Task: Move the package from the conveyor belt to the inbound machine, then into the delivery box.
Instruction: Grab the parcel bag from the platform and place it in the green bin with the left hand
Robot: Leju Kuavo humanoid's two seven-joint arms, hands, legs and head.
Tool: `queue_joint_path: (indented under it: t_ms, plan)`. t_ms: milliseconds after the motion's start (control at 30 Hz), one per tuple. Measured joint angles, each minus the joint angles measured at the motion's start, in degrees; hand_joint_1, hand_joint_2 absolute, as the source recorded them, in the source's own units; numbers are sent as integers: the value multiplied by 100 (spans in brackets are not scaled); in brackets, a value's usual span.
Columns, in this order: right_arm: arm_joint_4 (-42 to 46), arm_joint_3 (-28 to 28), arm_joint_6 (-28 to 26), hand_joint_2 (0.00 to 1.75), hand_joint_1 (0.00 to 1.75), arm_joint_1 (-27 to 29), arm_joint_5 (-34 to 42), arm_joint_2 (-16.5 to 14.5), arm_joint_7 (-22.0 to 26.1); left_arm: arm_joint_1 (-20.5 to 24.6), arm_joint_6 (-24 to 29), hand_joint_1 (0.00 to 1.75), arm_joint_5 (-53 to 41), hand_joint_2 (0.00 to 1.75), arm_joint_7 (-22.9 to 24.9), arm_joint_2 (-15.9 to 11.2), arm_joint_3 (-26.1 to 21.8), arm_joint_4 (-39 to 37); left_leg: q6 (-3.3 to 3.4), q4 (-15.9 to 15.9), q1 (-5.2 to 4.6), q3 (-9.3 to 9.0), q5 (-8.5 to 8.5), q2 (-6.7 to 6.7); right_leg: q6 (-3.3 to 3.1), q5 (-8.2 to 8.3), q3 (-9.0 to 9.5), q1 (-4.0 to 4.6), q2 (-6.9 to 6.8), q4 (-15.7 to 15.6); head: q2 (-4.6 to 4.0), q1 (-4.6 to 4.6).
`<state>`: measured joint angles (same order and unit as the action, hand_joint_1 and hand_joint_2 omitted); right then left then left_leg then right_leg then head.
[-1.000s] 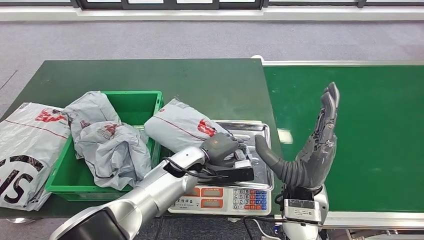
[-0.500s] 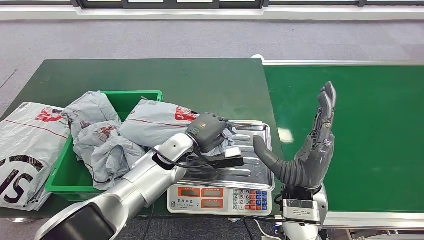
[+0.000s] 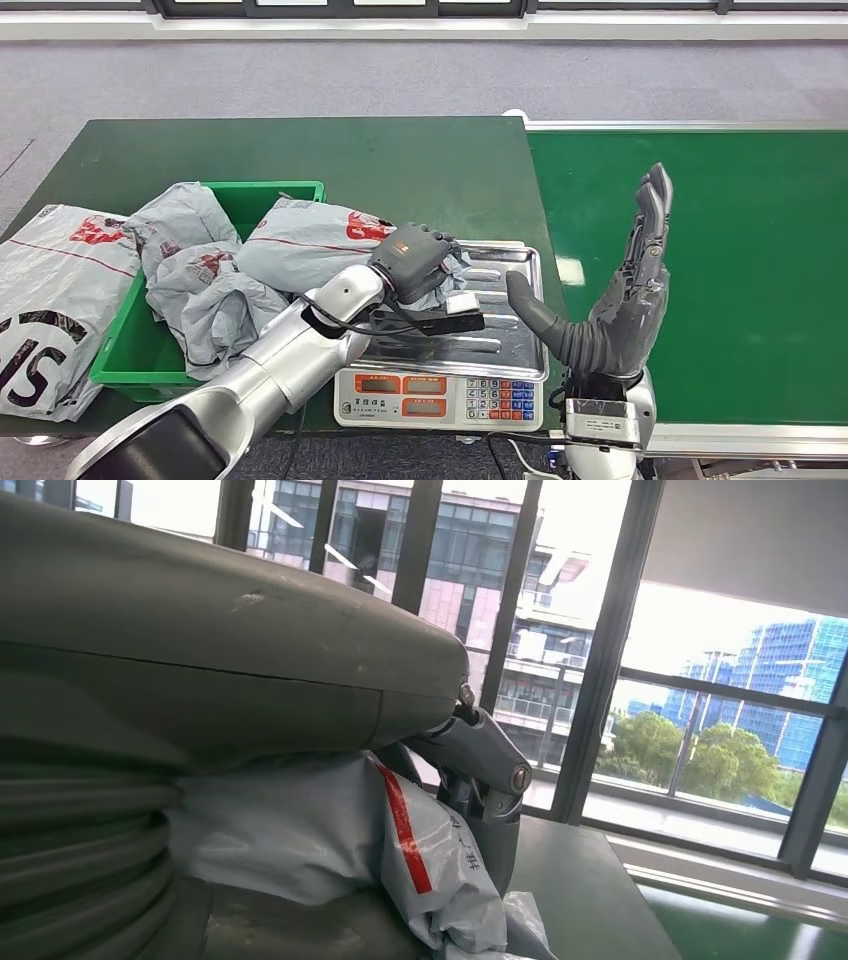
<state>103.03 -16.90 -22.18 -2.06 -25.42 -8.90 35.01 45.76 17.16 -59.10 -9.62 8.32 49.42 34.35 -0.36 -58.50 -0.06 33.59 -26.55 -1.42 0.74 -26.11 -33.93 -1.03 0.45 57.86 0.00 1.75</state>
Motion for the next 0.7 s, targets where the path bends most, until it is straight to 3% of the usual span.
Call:
queue_joint_path:
  t_ms: [200,267,333,400,467,567,700]
  plan:
    - [0,0,0,175,0,0,0,0,0,0,0,175,-2,175,1,-4,0,3,0,0,0,0,0,0,0,0,0,0,0,0,0,0]
    - [1,0,-48,175,0,3,-7,2,-18,-4,155,175,-234,175,205,-107,12,37,-1,2,1,6,1,2,0,0,2,1,1,2,0,2]
    - [5,0,-188,175,0,28,13,38,-48,-39,843,175,-1141,175,1002,-539,44,259,-13,5,5,2,-3,29,-10,6,-5,4,32,6,0,2]
    - [19,7,-318,175,0,102,68,114,-55,-73,1751,175,-2229,175,2189,-1184,27,562,-31,8,6,-18,-11,84,-22,13,-22,7,92,9,0,-1]
    - [33,25,-371,175,0,185,106,182,-44,-77,2161,175,-2643,175,2953,-1668,-39,758,-37,11,7,-24,-10,99,-27,13,-31,10,109,11,0,-4]
    - [37,34,-397,175,0,220,121,240,-29,-111,2188,175,-2647,175,3012,-2008,-79,975,-42,14,19,1,14,28,-35,7,-32,18,44,13,0,-1]
    - [37,35,-414,175,0,223,131,276,-24,-186,2140,175,-2649,175,3007,-2220,-92,1154,-44,13,19,12,20,18,-39,10,-38,17,33,14,0,1]
